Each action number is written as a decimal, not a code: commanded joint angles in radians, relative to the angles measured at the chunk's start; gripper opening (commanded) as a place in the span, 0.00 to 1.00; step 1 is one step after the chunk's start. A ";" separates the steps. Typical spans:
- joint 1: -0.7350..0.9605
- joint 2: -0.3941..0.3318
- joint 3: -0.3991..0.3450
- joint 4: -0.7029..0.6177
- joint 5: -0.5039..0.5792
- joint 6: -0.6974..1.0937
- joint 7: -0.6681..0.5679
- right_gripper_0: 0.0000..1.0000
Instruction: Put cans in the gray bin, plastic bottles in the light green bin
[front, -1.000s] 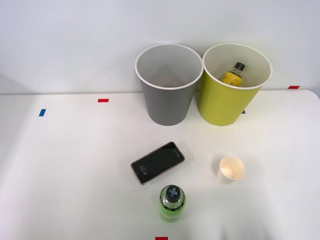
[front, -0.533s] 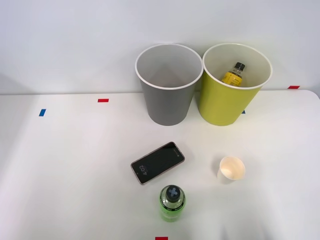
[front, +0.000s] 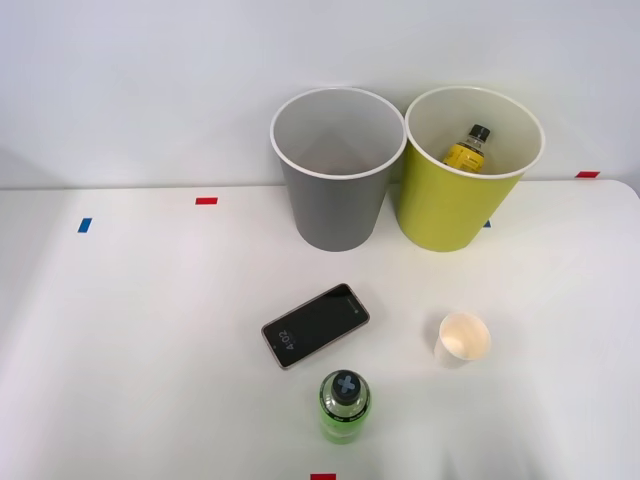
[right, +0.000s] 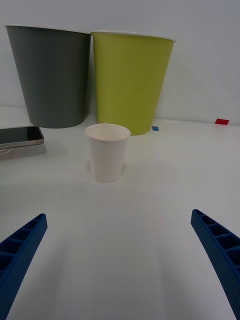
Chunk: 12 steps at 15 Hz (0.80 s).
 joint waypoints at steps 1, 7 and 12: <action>0.000 0.000 0.000 0.000 0.000 0.000 0.000 1.00; 0.000 0.000 0.000 0.000 0.000 0.000 0.000 1.00; 0.000 0.000 0.000 0.000 0.000 0.000 0.000 1.00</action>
